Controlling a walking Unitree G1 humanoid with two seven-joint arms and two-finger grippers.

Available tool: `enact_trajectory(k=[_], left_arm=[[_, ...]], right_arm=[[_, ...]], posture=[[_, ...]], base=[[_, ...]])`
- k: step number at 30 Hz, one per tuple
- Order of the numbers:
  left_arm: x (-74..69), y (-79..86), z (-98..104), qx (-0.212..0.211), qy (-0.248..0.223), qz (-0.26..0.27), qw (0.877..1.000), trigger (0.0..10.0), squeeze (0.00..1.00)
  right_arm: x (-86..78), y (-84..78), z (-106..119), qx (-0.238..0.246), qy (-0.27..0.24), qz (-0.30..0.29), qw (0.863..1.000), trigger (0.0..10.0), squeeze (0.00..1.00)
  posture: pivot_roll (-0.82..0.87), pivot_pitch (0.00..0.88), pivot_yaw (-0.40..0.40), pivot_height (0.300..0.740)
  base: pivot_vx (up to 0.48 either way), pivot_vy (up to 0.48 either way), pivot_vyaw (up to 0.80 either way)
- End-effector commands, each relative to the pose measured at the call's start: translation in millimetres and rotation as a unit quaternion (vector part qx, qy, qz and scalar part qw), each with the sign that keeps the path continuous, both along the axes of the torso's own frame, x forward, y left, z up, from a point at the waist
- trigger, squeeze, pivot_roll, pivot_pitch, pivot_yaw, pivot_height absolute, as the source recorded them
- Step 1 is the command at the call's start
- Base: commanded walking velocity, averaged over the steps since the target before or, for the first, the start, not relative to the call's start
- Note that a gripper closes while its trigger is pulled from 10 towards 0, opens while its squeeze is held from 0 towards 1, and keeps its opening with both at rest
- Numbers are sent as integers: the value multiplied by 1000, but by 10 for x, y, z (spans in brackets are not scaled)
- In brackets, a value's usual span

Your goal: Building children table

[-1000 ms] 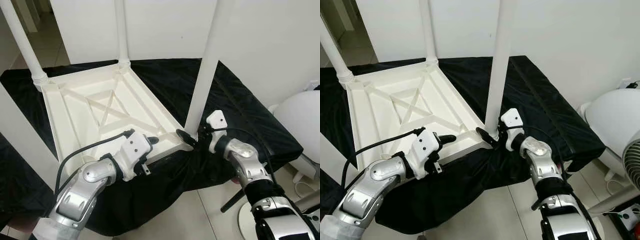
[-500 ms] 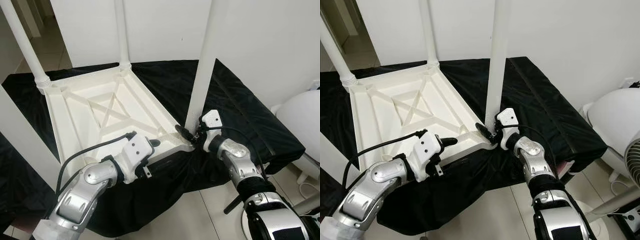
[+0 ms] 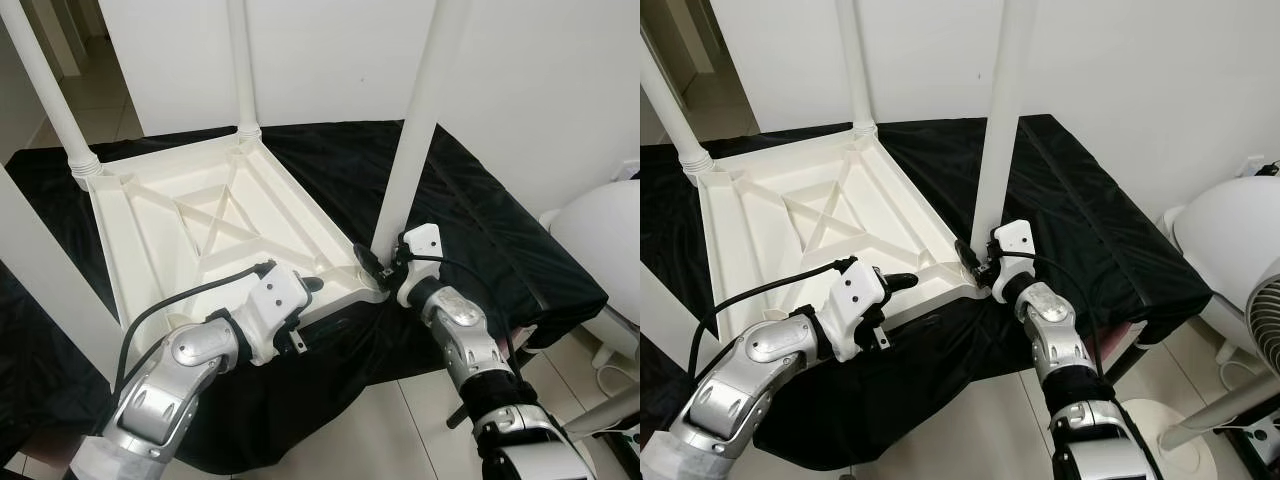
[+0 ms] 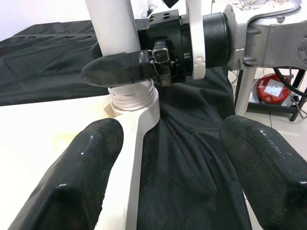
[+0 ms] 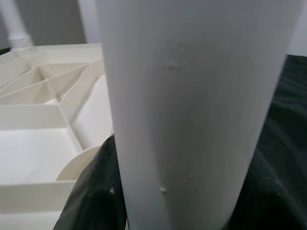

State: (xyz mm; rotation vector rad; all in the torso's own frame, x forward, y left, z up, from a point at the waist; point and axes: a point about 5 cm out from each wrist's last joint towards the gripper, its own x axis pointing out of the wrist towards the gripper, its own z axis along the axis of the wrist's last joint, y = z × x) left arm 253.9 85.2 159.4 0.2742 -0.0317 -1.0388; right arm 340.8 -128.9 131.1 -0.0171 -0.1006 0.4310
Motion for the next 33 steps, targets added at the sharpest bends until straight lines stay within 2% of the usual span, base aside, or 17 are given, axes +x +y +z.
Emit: enact_trajectory(k=[1,2,6,8,10,12,14,15,16,17,23,24,26,27,28,30,33], left_arm=[[31,-4,-13,3,1,7,1000,10000,0],[41,-19,-11,0,1,5,1000,10000,0],[41,-27,-14,-1,2,5,1000,10000,0],[33,-26,-13,-3,2,7,1000,10000,0],[28,-25,-10,-3,1,9,1000,10000,0],[25,-16,-14,-3,2,10,1000,10000,0],[14,-11,-15,-4,4,11,1000,10000,0],[7,-3,-18,-1,4,11,1000,10000,0],[7,-3,-18,-1,4,11,1000,10000,0],[6,20,-17,2,4,12,1000,10000,0],[16,45,18,2,2,14,1000,10000,0],[23,56,15,4,2,15,1000,10000,0],[31,63,8,7,0,15,1000,10000,0],[38,64,0,9,-1,15,1000,10000,0],[38,64,0,9,-1,15,1000,10000,0],[44,62,4,10,-4,15,1000,10000,0],[54,64,2,11,-7,15,1000,10000,0]], right_arm=[[-19,24,-38,18,22,-44,999,10000,0],[-72,130,-33,42,33,-100,994,10000,0],[-139,245,-39,61,39,-131,989,10000,0],[-216,404,-36,73,41,-150,985,10000,0],[-261,480,-18,80,44,-157,983,10000,0],[-292,568,39,88,31,-127,988,10000,0],[-311,552,75,82,19,-119,989,10000,0],[-313,489,69,92,20,-123,988,10000,1000],[-313,489,69,92,20,-123,988,10000,1000],[-325,376,73,82,17,-141,986,10000,1000],[-357,282,149,82,6,-128,988,10000,1000],[-368,240,176,74,0,-111,991,10000,600],[-373,206,187,63,-2,-92,994,10000,600],[-374,159,187,55,-1,-72,996,10000,0],[-374,159,187,55,-1,-72,996,10000,0],[-361,58,180,10,-4,-7,1000,10000,0],[-322,-30,195,-18,-3,37,999,10000,0]], posture=[[93,0,11,740],[90,0,9,740],[91,0,2,740],[94,0,-4,740],[94,0,-4,740],[97,0,0,740],[101,3,3,740],[107,8,0,740],[107,8,0,740],[110,14,-3,740],[104,32,-1,740],[99,39,-2,740],[99,42,-5,740],[96,44,-7,740],[96,44,-7,740],[87,36,-16,740],[87,38,-27,740]], base=[[0,0,0],[0,0,0],[0,0,0],[0,0,0],[0,0,0],[0,0,0],[0,0,0],[0,0,0],[0,0,0],[0,0,0],[0,0,0],[0,0,0],[0,0,0],[0,0,0],[0,0,0],[0,0,0],[0,0,0]])
